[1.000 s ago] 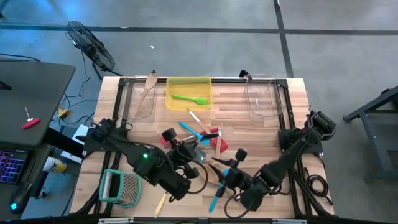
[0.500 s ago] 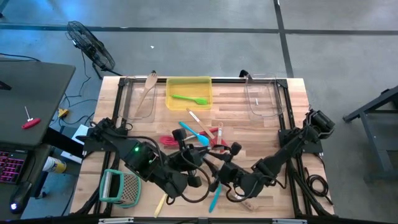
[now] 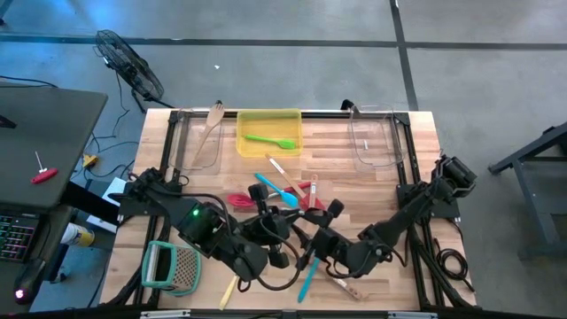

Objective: Pick & Place Kitchen Items
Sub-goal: Put the blue table knife into the right transparent bin

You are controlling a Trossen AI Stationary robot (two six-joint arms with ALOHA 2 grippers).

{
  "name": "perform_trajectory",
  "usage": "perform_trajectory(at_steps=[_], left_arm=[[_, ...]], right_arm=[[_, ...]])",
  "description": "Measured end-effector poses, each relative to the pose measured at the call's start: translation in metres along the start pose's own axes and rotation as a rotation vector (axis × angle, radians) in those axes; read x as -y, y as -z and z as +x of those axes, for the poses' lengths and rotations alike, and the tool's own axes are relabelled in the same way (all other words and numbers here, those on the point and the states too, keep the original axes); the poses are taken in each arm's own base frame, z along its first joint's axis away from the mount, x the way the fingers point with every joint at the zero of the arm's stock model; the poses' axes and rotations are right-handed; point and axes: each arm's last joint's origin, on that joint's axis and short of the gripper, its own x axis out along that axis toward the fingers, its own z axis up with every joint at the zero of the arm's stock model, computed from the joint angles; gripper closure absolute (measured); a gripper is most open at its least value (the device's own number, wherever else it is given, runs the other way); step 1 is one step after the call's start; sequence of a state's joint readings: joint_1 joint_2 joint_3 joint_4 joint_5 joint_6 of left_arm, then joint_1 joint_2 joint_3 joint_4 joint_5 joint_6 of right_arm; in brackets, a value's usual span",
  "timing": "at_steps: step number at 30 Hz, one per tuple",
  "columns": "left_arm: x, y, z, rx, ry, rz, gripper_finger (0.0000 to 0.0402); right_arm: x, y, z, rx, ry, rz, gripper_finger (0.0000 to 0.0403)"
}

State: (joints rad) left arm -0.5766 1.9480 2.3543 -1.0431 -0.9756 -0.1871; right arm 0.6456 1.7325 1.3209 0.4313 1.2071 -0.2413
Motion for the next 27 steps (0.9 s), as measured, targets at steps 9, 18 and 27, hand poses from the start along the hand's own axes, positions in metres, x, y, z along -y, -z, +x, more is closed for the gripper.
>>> perform_trajectory(at_steps=[9,18,27], left_arm=[[0.000,0.000,0.000,-0.001,0.001,0.001,0.0392],[0.001,0.000,0.000,0.000,0.013,-0.008,0.0392],[0.002,0.000,-0.001,-0.003,0.018,0.008,0.0393]], right_arm=[[0.006,-0.003,0.017,0.036,-0.046,0.049,0.0298],[0.007,-0.005,0.018,0.047,-0.041,0.030,0.0298],[0.005,-0.005,0.011,0.033,-0.003,-0.027,0.0365]])
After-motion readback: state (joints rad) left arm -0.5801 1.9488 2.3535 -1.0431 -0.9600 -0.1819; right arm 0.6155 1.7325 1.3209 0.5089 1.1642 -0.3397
